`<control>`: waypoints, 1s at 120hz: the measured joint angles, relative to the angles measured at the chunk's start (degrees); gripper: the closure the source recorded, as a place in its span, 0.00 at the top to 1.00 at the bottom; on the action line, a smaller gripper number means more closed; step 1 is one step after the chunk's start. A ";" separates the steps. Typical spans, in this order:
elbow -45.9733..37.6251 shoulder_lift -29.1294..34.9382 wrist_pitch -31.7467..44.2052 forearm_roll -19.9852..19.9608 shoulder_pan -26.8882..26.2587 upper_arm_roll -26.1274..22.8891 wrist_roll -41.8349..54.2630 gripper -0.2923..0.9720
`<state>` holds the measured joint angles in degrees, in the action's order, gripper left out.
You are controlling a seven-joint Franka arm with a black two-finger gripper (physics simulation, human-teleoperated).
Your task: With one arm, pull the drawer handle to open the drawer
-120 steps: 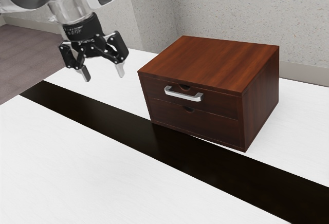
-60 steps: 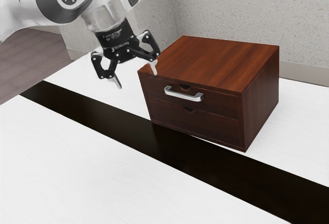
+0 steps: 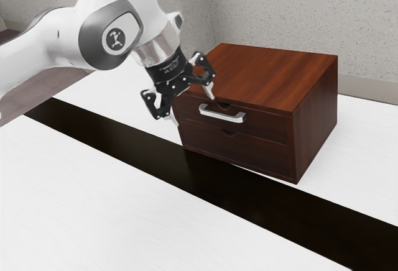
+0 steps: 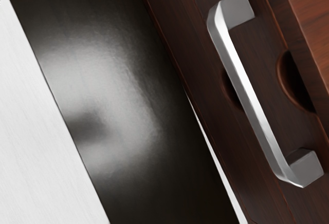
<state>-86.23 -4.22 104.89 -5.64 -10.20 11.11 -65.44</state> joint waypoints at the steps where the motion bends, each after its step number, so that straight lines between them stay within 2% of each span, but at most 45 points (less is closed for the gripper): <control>1: -0.27 0.08 0.32 0.01 0.03 0.01 -0.28 0.77; 56: -10.79 1.95 14.76 -0.23 -0.61 0.08 -11.12 0.77; 120: -13.25 1.25 19.95 -0.31 -0.92 0.14 -17.04 0.77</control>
<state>-99.48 -2.97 124.84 -5.95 -11.12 11.25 -82.47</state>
